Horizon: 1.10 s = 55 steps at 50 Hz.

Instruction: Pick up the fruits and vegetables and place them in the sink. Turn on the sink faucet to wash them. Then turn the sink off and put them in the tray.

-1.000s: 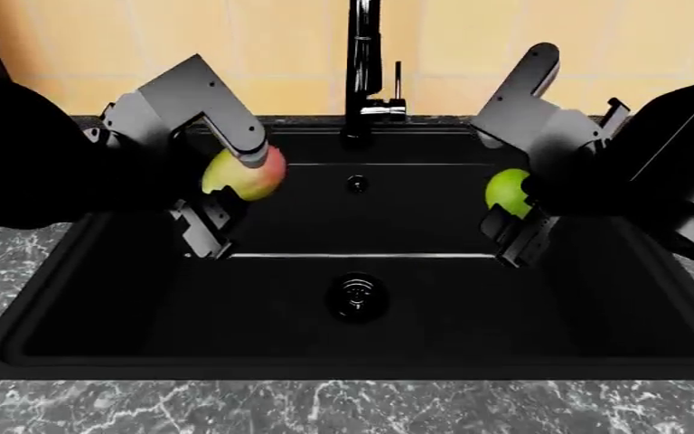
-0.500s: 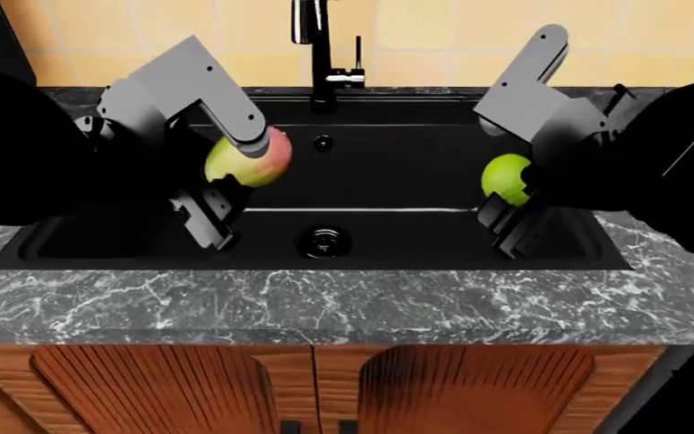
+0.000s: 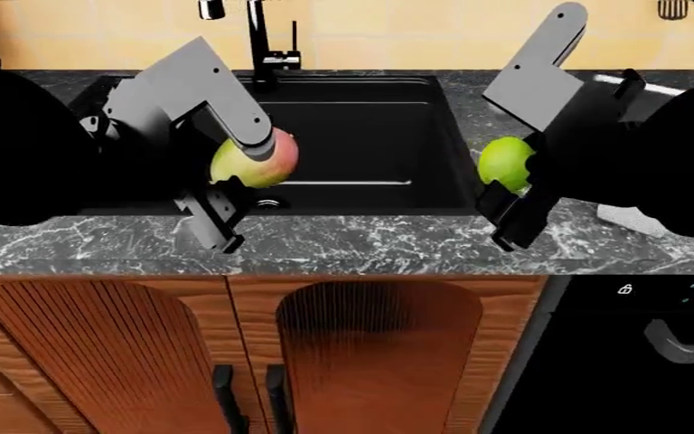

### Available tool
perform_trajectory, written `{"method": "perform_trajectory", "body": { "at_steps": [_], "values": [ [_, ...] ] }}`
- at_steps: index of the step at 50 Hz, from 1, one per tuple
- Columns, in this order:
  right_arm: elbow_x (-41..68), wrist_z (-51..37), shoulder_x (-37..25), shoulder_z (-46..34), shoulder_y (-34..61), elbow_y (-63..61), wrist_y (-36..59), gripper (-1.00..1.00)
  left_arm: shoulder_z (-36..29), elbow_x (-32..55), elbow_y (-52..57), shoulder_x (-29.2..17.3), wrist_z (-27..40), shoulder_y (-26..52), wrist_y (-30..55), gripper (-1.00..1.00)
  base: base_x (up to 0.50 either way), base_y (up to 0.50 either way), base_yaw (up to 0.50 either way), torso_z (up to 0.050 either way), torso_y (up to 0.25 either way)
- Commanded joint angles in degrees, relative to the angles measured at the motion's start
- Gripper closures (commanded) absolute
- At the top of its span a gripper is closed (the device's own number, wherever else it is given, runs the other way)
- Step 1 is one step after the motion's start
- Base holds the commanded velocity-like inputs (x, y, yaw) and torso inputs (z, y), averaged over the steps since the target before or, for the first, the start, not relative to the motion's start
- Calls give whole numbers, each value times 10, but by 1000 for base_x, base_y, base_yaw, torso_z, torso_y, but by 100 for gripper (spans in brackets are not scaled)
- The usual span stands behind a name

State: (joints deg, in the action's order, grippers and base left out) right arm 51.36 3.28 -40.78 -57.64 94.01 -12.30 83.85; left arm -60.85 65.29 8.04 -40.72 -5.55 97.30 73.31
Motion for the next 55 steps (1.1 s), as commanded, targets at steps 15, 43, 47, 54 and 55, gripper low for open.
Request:
{"method": "perform_trajectory", "body": {
  "at_steps": [15,43,47,54,55],
  "values": [
    [6,-4,-10,2,-1,-10,-25,100,4,-7,-3,-1,9,8,-2,100,-134,-496,0,1,0],
    [-2,11,-15,-11,7,-1,-58,100,-10,-21,-20,18,-6,26,-6,100,-212,-420,0,0,0],
    [-8,15,-12,-15,14,2,-64,100,-15,-26,-28,23,-14,32,-8,100,186,-487,0,3,0],
    [-18,23,-4,-24,22,11,-75,100,-20,-30,-33,30,-21,38,-9,100,348,-334,0,0,0],
    [-19,24,-3,-25,22,12,-77,100,-21,-30,-33,31,-21,38,-9,100,398,-274,0,0,0]
  ]
}}
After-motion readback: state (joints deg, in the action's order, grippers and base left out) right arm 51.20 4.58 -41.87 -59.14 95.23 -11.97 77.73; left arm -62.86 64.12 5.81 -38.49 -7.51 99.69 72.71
